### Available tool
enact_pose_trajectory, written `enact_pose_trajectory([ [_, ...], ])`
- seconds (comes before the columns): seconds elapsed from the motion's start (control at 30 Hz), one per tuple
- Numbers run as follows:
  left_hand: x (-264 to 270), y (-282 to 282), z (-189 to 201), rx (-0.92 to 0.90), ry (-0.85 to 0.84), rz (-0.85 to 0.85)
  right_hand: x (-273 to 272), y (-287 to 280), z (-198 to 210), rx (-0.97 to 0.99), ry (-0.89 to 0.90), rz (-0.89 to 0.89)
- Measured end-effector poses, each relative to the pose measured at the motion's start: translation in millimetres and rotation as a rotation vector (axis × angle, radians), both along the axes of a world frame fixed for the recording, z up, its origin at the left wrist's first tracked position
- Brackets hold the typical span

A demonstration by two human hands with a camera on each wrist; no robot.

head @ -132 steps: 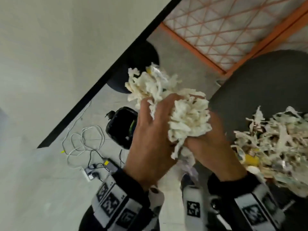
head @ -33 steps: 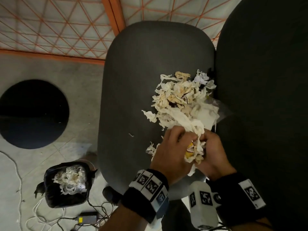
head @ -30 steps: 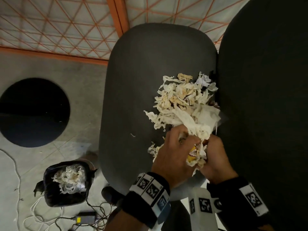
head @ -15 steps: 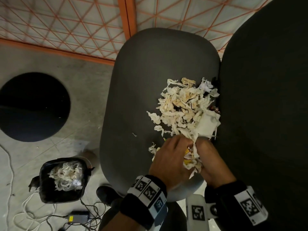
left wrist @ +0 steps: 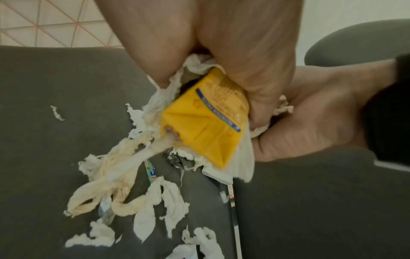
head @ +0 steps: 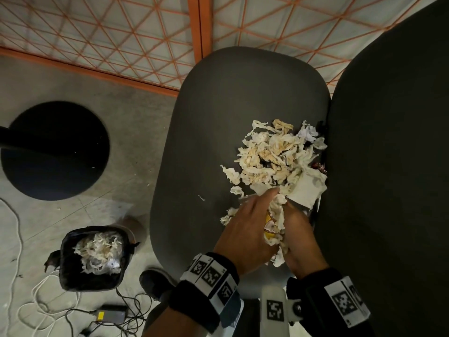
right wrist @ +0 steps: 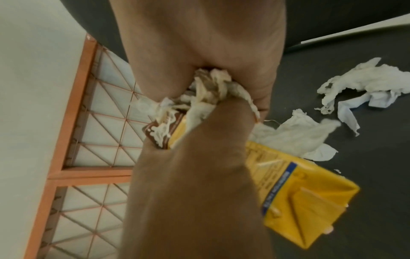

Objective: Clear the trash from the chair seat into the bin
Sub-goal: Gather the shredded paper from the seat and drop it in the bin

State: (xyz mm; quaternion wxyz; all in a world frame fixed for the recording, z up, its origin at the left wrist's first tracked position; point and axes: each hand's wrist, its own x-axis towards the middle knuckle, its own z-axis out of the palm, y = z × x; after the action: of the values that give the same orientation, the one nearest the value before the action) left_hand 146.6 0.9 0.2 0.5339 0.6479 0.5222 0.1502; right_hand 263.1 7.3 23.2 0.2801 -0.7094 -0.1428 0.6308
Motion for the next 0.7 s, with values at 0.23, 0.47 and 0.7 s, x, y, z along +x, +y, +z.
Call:
enact_pose_trajectory([
  [0.23,0.3,11.8,-8.3,-0.058,0.028,-0.002,-9.0,14.1,-3.6,-0.091,0.073,-0.203],
  [0.47,4.8,18.9,-0.3,-0.024,0.051,0.002,-13.2,16.0,1.6,-0.013,0.192,-0.436],
  [0.7,0.4,16.1,42.3,0.173,-0.123,0.046,-7.9,13.8,38.0,0.056,0.409,-0.444],
])
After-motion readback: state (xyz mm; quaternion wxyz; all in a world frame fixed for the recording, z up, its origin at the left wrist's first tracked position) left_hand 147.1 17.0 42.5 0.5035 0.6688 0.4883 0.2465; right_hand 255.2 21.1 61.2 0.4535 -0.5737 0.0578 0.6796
